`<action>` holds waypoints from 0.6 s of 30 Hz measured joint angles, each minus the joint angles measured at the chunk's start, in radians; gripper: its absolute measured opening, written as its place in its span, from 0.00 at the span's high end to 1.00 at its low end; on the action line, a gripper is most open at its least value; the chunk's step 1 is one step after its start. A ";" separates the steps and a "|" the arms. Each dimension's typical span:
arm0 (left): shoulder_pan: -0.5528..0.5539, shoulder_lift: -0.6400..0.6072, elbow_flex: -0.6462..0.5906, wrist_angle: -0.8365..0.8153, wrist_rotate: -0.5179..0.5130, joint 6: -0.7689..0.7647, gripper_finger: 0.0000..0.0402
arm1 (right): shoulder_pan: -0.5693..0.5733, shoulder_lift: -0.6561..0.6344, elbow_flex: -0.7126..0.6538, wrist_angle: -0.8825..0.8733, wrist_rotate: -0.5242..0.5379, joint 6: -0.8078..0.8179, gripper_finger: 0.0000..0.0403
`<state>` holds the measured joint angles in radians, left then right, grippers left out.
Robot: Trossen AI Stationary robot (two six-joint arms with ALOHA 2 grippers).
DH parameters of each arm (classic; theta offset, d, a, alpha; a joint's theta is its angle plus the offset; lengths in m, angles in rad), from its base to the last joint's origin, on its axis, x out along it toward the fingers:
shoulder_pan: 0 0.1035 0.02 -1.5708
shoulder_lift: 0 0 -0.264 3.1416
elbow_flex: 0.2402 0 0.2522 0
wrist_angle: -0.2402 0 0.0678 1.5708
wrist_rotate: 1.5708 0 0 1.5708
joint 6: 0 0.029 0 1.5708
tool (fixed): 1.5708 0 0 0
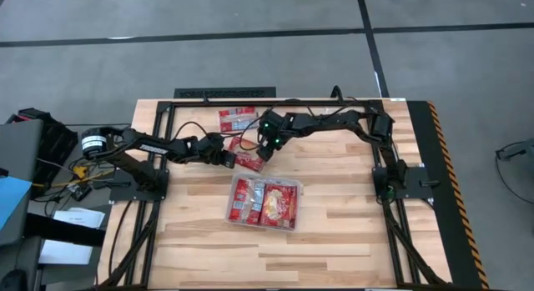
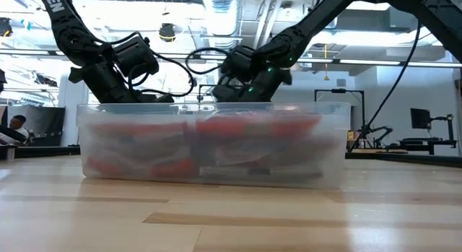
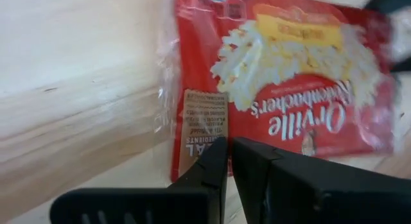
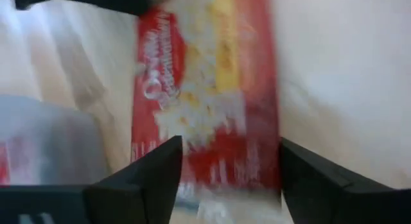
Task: Sort popcorn bags into baskets
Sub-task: Put the red popcorn bag into the transparent bin
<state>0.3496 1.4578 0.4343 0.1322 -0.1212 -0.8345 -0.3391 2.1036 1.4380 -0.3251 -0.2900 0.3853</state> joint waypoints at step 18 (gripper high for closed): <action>0.005 -0.014 0.002 0.063 0.035 -0.003 0.95 | 0.024 0.013 0.001 0.037 0.000 0.154 0.98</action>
<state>0.3545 1.4443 0.4365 0.1955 -0.0858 -0.8373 -0.3149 2.1164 1.4387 -0.2885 -0.2901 0.5388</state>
